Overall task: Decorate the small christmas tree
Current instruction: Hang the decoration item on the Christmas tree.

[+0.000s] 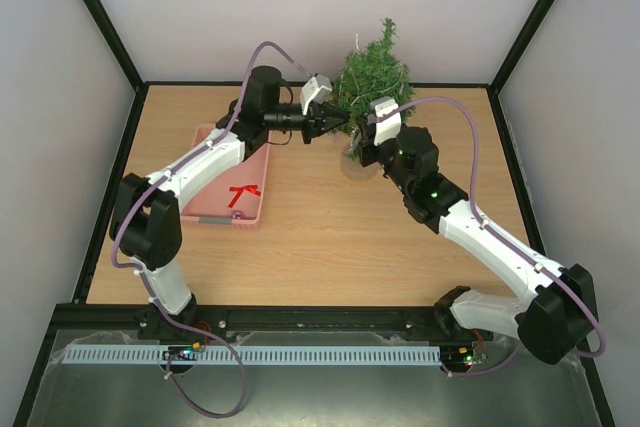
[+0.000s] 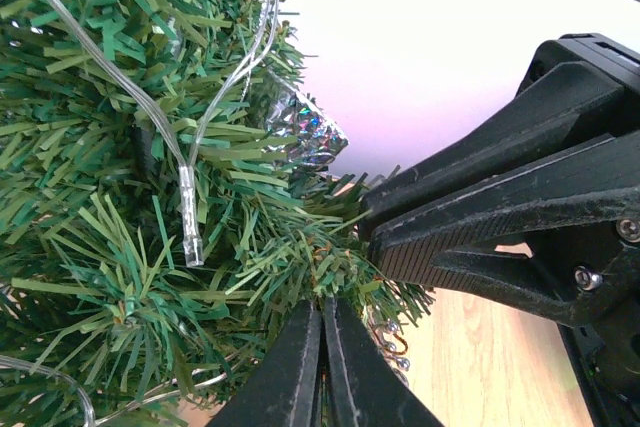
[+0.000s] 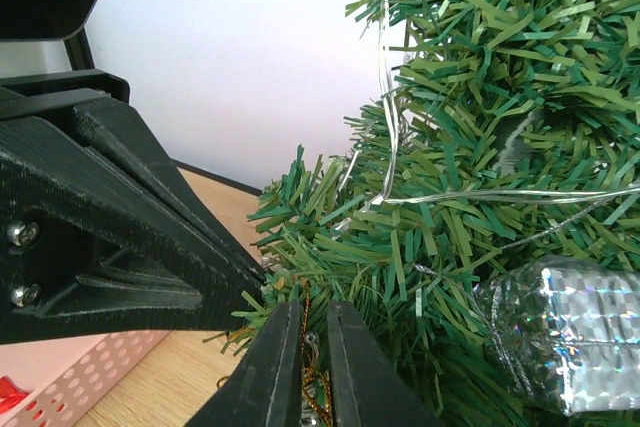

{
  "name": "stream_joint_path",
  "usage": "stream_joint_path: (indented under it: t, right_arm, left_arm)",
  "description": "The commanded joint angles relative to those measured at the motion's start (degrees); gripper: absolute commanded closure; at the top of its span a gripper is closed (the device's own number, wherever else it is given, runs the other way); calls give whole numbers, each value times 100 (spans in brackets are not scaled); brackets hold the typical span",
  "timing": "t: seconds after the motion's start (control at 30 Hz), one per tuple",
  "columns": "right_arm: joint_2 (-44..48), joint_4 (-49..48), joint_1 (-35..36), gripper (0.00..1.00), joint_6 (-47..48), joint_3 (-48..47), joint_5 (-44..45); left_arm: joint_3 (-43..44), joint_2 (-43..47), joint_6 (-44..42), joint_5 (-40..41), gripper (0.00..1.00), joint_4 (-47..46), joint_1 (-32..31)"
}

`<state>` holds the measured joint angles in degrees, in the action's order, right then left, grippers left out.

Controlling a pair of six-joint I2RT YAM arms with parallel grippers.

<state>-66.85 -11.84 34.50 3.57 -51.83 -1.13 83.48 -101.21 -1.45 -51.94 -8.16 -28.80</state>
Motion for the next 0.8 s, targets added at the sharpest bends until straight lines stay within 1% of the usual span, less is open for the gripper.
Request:
stream_joint_path:
  t: [0.0,0.13,0.3,0.37,0.5,0.63,0.7,0.77]
  right_arm:
    - [144,30,-5,91,-23,34,51]
    - [150,42,-5,88,-36,24,66]
    - [269,51,-5,84,-163,43,86]
    - [339,78,-5,83,-201,50,86]
    - [469,151,-5,82,-292,51,113]
    - [618,243,-5,78,-422,51,121]
    - [706,315,-5,76,-506,41,95]
    - [812,395,-5,74,-584,33,39]
  left_arm:
    - [-101,163,65,-254,96,-306,32]
    - [-67,116,69,-258,95,-325,32]
    - [-48,73,72,-87,90,-317,33]
    - [-56,94,62,-60,90,-318,33]
    - [-159,217,35,129,85,-283,32]
    - [-287,352,22,365,79,-285,39]
    - [-343,400,35,499,74,-290,54]
    - [-400,446,77,611,66,-305,73]
